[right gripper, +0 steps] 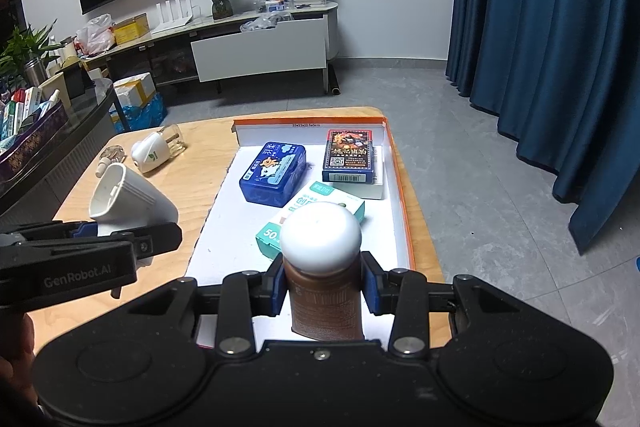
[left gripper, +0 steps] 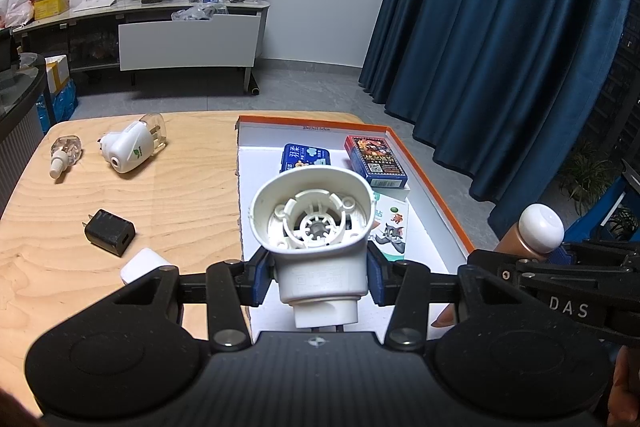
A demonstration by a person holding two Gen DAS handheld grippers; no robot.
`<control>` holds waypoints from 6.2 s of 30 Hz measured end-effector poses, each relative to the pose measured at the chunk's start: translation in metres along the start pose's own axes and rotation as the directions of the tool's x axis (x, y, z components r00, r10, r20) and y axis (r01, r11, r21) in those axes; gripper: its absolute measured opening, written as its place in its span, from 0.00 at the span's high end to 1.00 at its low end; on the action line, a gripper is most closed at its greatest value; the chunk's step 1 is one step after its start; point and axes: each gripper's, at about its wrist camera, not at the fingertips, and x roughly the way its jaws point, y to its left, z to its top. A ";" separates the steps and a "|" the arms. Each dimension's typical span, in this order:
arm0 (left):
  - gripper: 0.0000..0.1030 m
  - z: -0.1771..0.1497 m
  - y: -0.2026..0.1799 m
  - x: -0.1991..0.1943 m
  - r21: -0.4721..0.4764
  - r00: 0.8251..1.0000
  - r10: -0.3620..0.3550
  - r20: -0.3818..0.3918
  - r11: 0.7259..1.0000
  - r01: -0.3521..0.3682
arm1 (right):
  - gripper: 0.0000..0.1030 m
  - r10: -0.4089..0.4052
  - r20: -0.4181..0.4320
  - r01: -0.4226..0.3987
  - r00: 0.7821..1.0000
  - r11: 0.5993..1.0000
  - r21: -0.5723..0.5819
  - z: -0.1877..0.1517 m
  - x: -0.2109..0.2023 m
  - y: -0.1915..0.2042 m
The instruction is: Organize rigid objects
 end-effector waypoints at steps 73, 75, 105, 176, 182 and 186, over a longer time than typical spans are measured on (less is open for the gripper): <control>0.23 0.010 0.090 0.006 -0.072 0.983 0.157 -0.093 0.984 -0.164 | 0.14 0.103 0.020 -0.103 0.994 0.995 0.004 0.034 0.065 0.082; 0.23 0.008 0.103 0.003 -0.096 0.980 0.173 -0.097 0.979 -0.182 | 0.13 0.119 0.005 -0.119 0.993 0.993 -0.009 0.032 0.068 0.091; 0.05 0.007 0.167 0.061 0.035 0.980 0.186 -0.067 0.982 -0.184 | 0.13 0.174 -0.083 -0.178 0.981 0.983 -0.043 0.022 0.106 0.114; 0.40 0.022 0.174 -0.004 -0.099 0.986 0.139 0.095 0.987 -0.130 | 0.63 0.201 0.095 -0.203 0.975 0.979 0.005 0.084 0.106 0.154; 0.40 0.029 0.137 -0.015 -0.053 0.989 0.081 0.124 0.996 -0.075 | 0.63 0.125 0.174 -0.132 0.977 0.991 0.030 0.070 0.055 0.105; 0.40 0.030 0.104 -0.014 0.002 0.991 0.028 0.130 1.000 -0.029 | 0.63 0.053 0.212 -0.066 0.976 0.997 0.051 0.061 0.029 0.072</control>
